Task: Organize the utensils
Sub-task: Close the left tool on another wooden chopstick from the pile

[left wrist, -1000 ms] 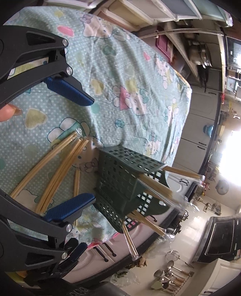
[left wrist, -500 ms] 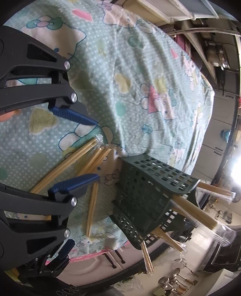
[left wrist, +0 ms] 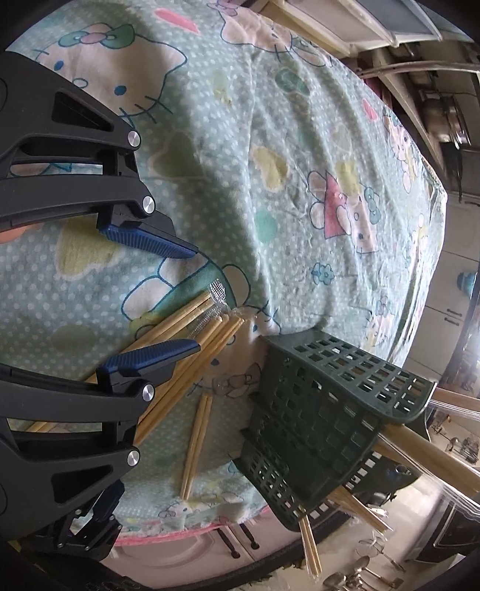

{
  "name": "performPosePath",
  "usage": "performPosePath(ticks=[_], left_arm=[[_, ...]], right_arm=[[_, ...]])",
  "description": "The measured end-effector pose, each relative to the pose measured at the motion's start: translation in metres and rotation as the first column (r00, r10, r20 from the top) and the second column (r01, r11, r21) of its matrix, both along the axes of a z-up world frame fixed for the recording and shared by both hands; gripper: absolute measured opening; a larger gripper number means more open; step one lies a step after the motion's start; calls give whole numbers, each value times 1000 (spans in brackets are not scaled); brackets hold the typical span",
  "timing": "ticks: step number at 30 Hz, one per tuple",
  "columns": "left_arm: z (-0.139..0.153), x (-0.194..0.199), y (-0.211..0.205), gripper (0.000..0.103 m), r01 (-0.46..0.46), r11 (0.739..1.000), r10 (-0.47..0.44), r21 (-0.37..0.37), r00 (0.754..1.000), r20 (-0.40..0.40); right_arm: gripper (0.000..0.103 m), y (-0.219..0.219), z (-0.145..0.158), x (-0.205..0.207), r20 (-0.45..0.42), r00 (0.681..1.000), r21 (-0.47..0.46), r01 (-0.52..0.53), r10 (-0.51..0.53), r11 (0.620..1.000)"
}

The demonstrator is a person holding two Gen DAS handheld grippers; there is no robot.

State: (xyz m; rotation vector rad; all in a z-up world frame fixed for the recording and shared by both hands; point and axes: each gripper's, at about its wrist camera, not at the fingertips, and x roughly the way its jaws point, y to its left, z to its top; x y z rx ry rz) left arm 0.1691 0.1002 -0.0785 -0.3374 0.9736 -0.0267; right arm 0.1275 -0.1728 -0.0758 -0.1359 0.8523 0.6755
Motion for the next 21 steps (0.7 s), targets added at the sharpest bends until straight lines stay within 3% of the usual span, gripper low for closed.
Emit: performPosePath(ticks=[8, 10, 15, 21], left_arm=[[-2, 8, -6, 43, -1, 999, 1, 53, 1000, 10], [-2, 9, -7, 42, -1, 998, 0, 64, 1000, 17], [-3, 8, -6, 23, -17, 994, 15, 108, 1000, 22], [0, 5, 1, 13, -26, 997, 24, 77, 999, 30]], right_arm=[[21, 4, -2, -3, 0, 1000, -14, -30, 30, 999], [16, 4, -3, -3, -1, 999, -12, -33, 33, 999], [8, 2, -2, -6, 3, 999, -10, -42, 42, 999], [7, -6, 8, -5, 12, 1000, 34, -25, 25, 999]])
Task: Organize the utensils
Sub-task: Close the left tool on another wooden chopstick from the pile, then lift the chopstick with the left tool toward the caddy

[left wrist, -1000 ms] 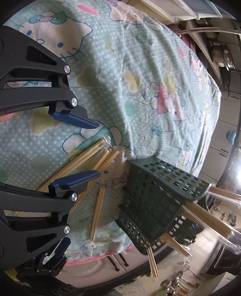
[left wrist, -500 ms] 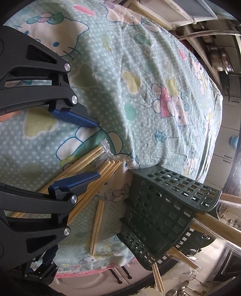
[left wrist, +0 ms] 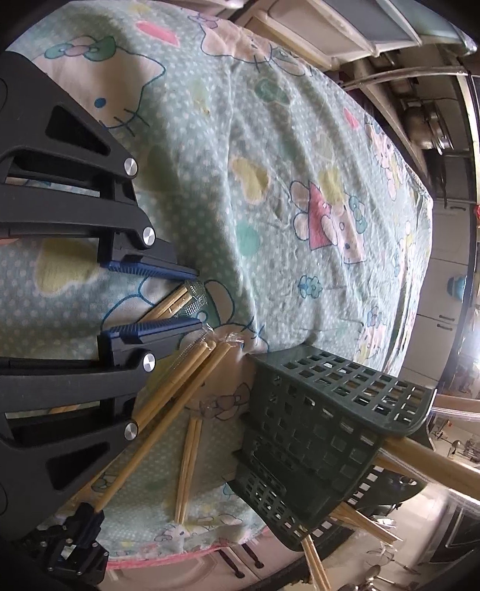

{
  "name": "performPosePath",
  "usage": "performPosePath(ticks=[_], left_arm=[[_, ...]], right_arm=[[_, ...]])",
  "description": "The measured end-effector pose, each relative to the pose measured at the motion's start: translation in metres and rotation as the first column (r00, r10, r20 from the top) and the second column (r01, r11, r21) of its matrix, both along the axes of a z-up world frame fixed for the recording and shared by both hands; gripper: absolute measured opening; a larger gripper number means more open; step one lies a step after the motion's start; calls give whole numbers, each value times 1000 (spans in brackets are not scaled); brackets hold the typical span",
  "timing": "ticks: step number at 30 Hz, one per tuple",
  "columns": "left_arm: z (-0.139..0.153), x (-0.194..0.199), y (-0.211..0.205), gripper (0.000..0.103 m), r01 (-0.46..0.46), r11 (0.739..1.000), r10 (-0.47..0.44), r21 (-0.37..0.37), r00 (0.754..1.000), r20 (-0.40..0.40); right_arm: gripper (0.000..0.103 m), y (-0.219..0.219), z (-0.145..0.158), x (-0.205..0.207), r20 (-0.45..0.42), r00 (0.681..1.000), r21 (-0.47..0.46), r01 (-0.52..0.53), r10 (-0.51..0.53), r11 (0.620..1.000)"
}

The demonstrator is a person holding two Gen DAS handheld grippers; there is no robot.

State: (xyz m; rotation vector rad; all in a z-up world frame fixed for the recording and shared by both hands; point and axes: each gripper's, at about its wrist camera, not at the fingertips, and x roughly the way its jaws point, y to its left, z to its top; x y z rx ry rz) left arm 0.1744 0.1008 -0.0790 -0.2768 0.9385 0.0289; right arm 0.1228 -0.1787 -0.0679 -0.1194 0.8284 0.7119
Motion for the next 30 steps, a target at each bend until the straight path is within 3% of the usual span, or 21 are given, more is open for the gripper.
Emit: performPosePath(ticks=[3, 18, 30], left_arm=[[3, -3, 4, 7, -3, 999, 4, -39, 1000, 14], [74, -27, 3, 4, 32, 993, -8, -112, 978, 209], [124, -31, -4, 3, 85, 990, -44, -110, 944, 328]], right_arm=[[7, -7, 11, -1, 19, 1000, 39, 12, -13, 999], [6, -6, 82, 3, 184, 983, 160, -25, -5, 987], [5, 16, 147, 9, 361, 932, 174, -108, 39, 979]])
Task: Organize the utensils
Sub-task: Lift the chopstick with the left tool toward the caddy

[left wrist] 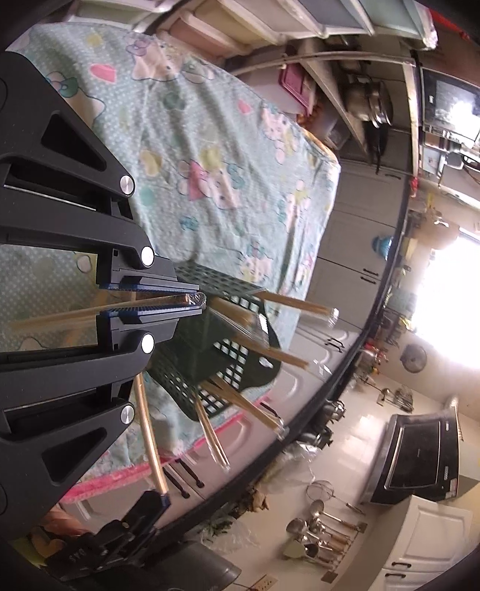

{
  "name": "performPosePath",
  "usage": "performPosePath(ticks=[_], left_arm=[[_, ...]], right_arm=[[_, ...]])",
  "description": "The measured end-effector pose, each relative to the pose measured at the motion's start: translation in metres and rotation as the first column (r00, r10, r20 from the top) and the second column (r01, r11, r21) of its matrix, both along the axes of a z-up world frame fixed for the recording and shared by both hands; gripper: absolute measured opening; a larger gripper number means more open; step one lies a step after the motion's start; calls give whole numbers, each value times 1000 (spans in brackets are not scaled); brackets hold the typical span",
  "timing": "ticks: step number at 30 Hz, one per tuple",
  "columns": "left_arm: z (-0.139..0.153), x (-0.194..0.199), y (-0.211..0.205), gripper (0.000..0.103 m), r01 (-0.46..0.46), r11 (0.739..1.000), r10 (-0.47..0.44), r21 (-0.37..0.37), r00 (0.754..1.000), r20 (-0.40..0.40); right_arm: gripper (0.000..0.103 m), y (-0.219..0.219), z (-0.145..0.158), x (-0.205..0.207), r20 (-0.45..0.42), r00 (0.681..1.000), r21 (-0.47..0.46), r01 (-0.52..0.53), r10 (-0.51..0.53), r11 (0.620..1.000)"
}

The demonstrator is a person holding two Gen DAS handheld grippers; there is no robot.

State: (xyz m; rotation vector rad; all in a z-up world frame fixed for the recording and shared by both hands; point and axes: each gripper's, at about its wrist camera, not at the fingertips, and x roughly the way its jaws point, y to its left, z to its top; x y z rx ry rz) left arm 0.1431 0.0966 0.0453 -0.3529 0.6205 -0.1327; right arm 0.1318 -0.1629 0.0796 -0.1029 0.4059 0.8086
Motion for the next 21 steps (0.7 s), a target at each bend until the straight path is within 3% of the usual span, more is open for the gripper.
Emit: performPosePath(ticks=[11, 21], left_arm=[[49, 2, -7, 2, 27, 999, -29, 18, 993, 117], [77, 4, -21, 1, 71, 997, -76, 32, 980, 182]], right_arm=[[5, 1, 40, 4, 88, 996, 42, 5, -9, 999], [5, -9, 55, 3, 117, 992, 74, 34, -42, 997]])
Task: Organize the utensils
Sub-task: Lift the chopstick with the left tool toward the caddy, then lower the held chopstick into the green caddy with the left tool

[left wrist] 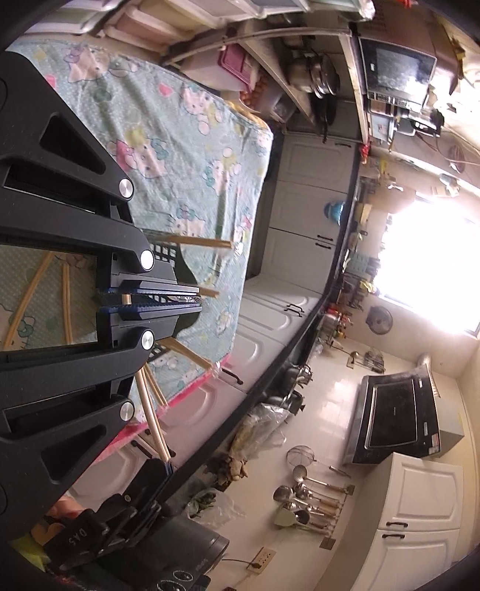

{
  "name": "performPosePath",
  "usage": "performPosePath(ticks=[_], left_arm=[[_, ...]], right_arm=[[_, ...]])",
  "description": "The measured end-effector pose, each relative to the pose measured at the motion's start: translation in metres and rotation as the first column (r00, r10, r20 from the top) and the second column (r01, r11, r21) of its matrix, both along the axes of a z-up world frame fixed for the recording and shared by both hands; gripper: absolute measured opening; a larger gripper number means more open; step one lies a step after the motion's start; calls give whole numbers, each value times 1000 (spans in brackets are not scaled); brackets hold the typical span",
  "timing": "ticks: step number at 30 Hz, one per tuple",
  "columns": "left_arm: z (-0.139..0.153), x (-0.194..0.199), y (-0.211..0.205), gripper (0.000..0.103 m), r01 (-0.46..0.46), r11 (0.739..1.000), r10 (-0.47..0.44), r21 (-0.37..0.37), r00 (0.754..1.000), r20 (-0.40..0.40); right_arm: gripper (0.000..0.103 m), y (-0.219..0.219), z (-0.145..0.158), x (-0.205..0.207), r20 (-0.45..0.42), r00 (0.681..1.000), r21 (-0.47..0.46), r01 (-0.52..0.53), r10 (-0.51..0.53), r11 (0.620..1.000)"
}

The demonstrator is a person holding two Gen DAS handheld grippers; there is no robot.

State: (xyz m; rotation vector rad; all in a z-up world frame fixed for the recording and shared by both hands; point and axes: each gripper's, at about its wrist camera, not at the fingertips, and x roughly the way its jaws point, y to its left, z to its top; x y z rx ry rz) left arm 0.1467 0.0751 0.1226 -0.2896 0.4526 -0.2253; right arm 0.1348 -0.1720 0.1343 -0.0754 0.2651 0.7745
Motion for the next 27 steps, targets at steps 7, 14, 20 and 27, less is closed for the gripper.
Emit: performPosePath(ticks=[7, 14, 20, 27], left_arm=[[20, -1, -9, 1, 24, 1000, -24, 3, 999, 39], [43, -3, -18, 1, 42, 999, -43, 19, 995, 95], [57, -1, -26, 1, 48, 998, -51, 31, 991, 127], [66, 6, -30, 1, 50, 999, -52, 16, 989, 141]], right_arm=[[5, -13, 10, -1, 30, 999, 22, 31, -32, 999], [5, -25, 22, -1, 62, 996, 38, 61, -64, 997], [5, -33, 29, 0, 78, 993, 49, 83, -87, 995], [5, -39, 33, 3, 83, 990, 64, 113, -118, 992]])
